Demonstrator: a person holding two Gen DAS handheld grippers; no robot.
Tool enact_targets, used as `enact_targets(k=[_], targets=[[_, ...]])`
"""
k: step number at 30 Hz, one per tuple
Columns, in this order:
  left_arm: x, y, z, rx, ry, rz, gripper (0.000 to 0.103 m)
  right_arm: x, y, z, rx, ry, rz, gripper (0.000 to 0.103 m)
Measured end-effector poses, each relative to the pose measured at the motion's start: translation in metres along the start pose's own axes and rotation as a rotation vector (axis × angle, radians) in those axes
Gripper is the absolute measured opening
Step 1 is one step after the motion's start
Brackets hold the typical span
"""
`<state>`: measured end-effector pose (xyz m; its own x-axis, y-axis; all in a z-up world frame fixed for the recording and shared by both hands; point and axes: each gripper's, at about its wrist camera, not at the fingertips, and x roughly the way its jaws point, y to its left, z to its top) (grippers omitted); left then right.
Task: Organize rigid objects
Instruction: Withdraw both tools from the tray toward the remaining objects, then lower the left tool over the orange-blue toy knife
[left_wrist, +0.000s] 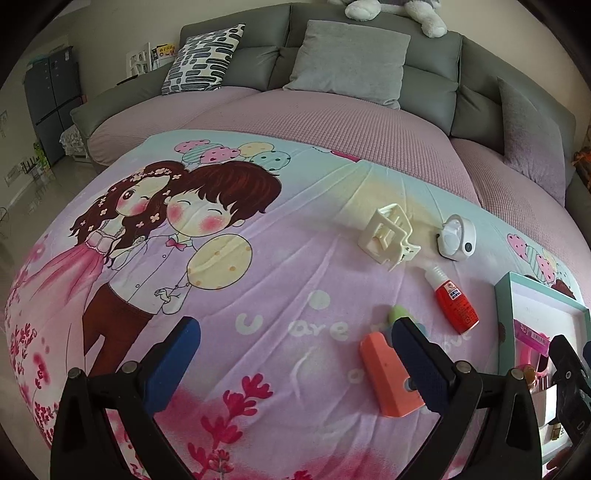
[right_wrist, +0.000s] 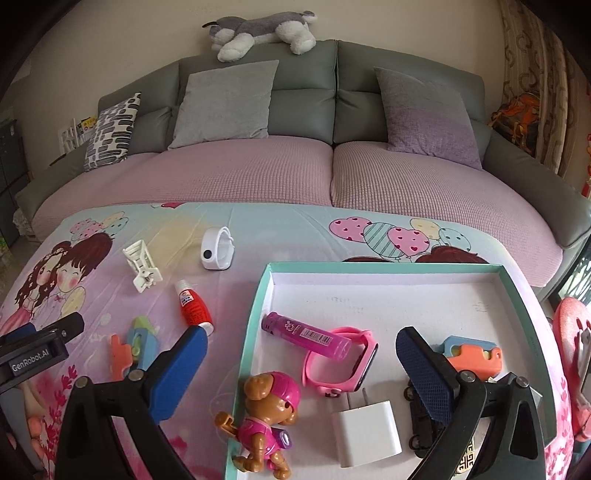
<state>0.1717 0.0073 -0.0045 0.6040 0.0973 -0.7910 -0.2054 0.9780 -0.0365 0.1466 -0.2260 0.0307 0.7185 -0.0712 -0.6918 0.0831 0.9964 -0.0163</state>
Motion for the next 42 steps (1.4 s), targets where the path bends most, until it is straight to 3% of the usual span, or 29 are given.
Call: enact_targets(k=[11, 20, 33, 42], targets=[[-0.003, 0.038, 0.01, -0.041, -0.018, -0.002, 0.103, 0.006, 0.031, 0.001, -0.019, 0.009, 0.068, 0.103], [0.01, 0.055, 0.01, -0.066, 0.02, -0.021, 0.103, 0.017, 0.06, -0.002, -0.033, 0.027, 0.154, 0.103], [0.03, -0.009, -0.015, 0.114, 0.109, -0.144, 0.103, 0.024, 0.047, -0.001, 0.019, 0.028, 0.112, 0.103], [0.033, -0.039, -0.017, 0.142, 0.116, -0.152, 0.103, 0.02, 0.027, 0.002, 0.054, 0.011, 0.065, 0.103]])
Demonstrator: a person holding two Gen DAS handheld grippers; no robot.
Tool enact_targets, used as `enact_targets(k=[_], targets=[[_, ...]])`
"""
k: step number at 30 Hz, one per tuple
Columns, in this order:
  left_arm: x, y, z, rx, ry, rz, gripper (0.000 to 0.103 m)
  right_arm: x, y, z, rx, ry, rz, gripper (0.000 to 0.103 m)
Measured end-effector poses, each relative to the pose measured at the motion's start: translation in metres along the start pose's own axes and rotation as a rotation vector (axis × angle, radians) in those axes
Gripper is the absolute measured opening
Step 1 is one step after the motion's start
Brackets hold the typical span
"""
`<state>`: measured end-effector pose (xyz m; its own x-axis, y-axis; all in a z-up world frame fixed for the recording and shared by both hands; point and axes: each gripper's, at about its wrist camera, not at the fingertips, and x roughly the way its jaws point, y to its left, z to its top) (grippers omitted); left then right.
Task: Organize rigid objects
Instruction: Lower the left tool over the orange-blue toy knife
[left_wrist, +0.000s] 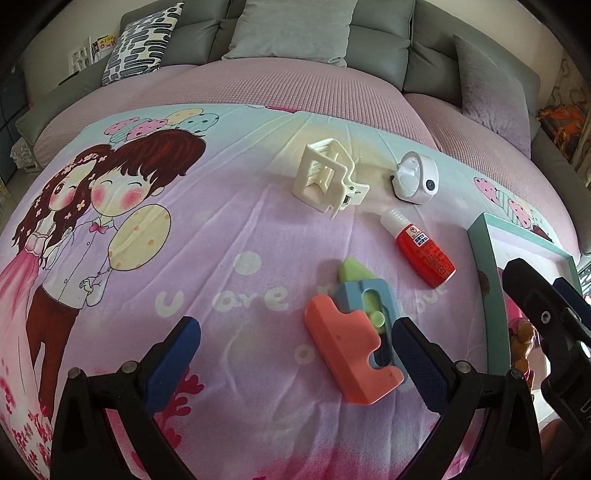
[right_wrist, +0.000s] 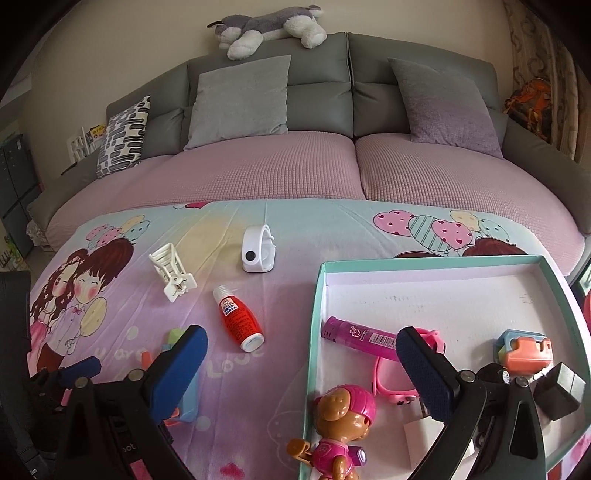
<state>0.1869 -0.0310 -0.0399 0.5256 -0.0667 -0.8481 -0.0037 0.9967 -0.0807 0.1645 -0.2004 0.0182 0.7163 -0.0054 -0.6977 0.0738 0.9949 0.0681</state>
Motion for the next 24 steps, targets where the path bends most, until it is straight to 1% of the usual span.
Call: enact_targets(k=[5, 8, 10, 13, 16, 19, 24], targets=[[0.004, -0.015, 0.004, -0.003, 0.004, 0.026, 0.103, -0.003, -0.016, 0.0, 0.018, -0.006, -0.053, 0.103], [0.011, -0.025, 0.002, 0.006, 0.024, 0.069, 0.103, -0.003, -0.026, 0.0, 0.032, -0.003, -0.084, 0.103], [0.017, -0.027, 0.001, -0.015, 0.04, 0.109, 0.103, -0.002, -0.033, -0.001, 0.049, 0.001, -0.093, 0.103], [0.023, -0.029, -0.001, -0.049, 0.04, 0.121, 0.103, -0.001, -0.04, -0.002, 0.073, 0.006, -0.088, 0.103], [0.023, -0.034, -0.003, -0.001, 0.013, 0.157, 0.103, 0.0, -0.043, -0.002, 0.085, 0.01, -0.095, 0.103], [0.021, -0.034, -0.003, 0.03, -0.004, 0.176, 0.103, 0.001, -0.042, -0.004, 0.086, 0.018, -0.089, 0.103], [0.019, -0.03, -0.002, 0.06, -0.009, 0.178, 0.103, 0.002, -0.042, -0.006, 0.078, 0.02, -0.094, 0.103]])
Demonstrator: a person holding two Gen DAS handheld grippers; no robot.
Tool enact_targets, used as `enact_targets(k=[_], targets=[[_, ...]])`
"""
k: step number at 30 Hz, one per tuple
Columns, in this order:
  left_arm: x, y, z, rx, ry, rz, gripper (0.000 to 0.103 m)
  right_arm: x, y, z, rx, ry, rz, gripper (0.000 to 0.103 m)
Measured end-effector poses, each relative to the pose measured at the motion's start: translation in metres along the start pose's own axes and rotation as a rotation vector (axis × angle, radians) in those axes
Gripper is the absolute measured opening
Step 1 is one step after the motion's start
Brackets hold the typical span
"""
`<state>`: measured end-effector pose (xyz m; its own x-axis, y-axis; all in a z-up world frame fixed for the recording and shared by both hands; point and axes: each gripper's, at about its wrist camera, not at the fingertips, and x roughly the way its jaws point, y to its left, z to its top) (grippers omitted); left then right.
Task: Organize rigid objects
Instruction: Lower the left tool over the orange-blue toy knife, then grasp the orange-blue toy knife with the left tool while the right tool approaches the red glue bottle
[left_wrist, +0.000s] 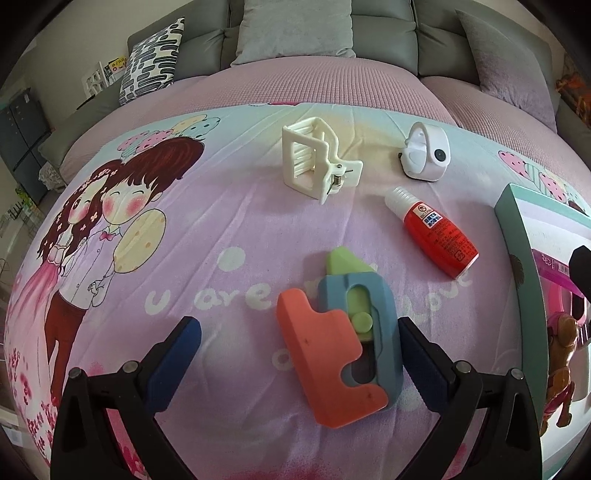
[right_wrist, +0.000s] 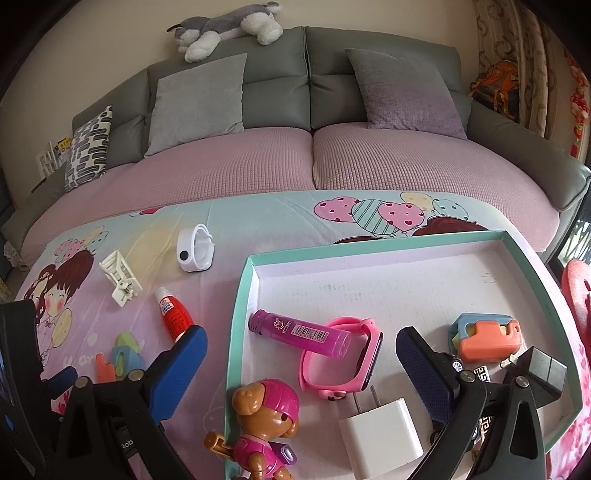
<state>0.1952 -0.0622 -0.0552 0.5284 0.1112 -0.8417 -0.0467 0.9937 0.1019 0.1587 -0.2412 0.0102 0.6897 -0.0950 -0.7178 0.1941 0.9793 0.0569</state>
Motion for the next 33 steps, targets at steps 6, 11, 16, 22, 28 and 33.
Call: enact_targets(k=[6, 11, 16, 22, 28, 33], targets=[[0.0, 0.008, 0.001, -0.002, 0.011, -0.044, 0.09, 0.001, -0.003, -0.002, 0.007, 0.006, -0.008, 0.103], [-0.004, 0.008, 0.002, 0.002, 0.009, -0.066, 0.067, 0.001, -0.004, -0.002, 0.004, 0.008, -0.011, 0.103], [-0.004, 0.01, 0.002, -0.003, 0.008, -0.093, 0.062, 0.002, -0.001, -0.002, -0.009, 0.013, -0.017, 0.103], [-0.002, 0.021, 0.004, -0.038, 0.002, -0.101, 0.062, 0.005, 0.006, -0.004, -0.029, 0.024, -0.019, 0.103], [0.004, 0.037, 0.01, -0.079, -0.008, -0.069, 0.062, 0.004, 0.013, -0.004, -0.043, 0.022, -0.005, 0.103], [0.008, 0.055, 0.013, -0.138, -0.012, -0.046, 0.062, 0.003, 0.018, -0.002, -0.034, 0.026, 0.035, 0.103]])
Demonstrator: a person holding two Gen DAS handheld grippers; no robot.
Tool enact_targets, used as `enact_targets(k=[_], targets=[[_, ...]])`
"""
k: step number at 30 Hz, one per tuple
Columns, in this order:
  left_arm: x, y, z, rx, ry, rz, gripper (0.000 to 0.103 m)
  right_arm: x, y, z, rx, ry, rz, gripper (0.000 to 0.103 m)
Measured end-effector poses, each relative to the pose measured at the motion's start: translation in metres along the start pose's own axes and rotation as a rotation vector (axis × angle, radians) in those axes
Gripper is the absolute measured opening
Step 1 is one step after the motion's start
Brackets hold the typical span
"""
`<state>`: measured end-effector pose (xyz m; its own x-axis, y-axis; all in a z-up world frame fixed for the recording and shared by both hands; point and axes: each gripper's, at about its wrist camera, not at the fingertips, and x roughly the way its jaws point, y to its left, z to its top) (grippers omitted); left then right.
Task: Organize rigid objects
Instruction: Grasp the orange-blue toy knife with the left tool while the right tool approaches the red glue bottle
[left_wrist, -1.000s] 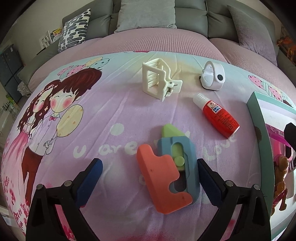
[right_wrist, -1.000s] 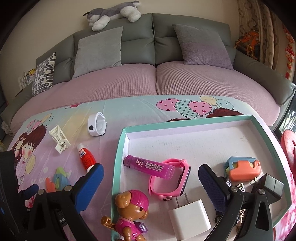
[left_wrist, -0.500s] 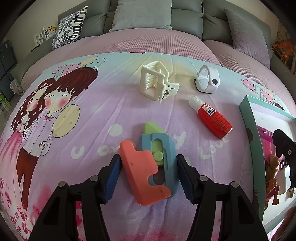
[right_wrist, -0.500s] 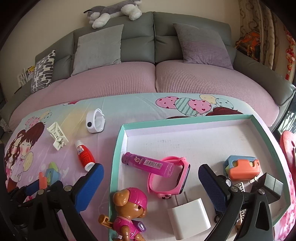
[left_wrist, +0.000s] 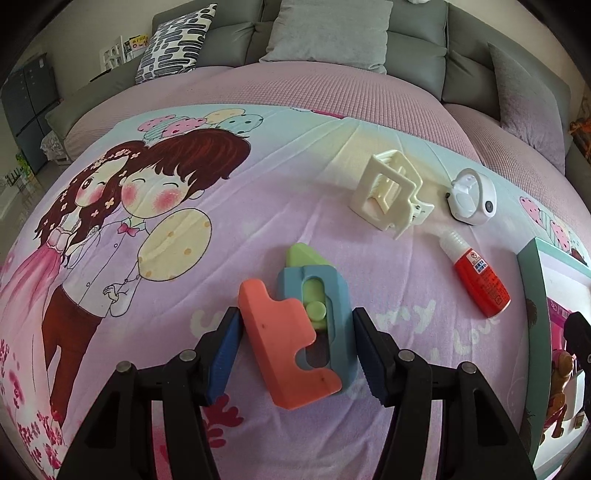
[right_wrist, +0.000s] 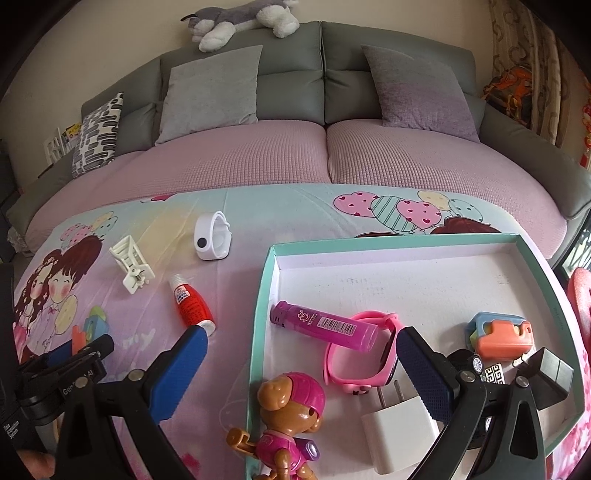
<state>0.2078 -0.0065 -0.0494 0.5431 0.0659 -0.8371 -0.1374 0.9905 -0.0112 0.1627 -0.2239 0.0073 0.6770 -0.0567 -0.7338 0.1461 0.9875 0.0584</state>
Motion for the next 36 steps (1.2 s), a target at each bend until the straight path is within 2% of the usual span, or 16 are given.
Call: enact_targets(k=[4, 12, 22, 25, 29, 32, 34, 36], targets=[[0.002, 0.011, 0.003, -0.034, -0.004, 0.021, 0.062, 0.002, 0.006, 0.003, 0.029, 0.01, 0.064, 0.103], [0.005, 0.028, 0.01, -0.072, -0.007, 0.03, 0.062, 0.01, 0.023, 0.011, -0.018, 0.011, 0.095, 0.103], [0.006, 0.042, 0.012, -0.099, -0.009, 0.027, 0.062, 0.032, 0.055, 0.021, -0.146, 0.019, 0.151, 0.102], [0.006, 0.045, 0.013, -0.103, -0.009, 0.018, 0.062, 0.042, 0.062, 0.022, -0.156, 0.046, 0.165, 0.096], [0.007, 0.048, 0.014, -0.106, -0.01, 0.01, 0.062, 0.05, 0.072, 0.022, -0.196, 0.052, 0.128, 0.093], [0.008, 0.049, 0.014, -0.107, -0.012, 0.008, 0.062, 0.05, 0.076, 0.023, -0.218, 0.054, 0.119, 0.081], [0.008, 0.049, 0.014, -0.108, -0.012, 0.005, 0.062, 0.053, 0.077, 0.023, -0.211, 0.066, 0.134, 0.081], [0.008, 0.049, 0.013, -0.108, -0.012, 0.003, 0.062, 0.056, 0.079, 0.02, -0.217, 0.076, 0.135, 0.076]])
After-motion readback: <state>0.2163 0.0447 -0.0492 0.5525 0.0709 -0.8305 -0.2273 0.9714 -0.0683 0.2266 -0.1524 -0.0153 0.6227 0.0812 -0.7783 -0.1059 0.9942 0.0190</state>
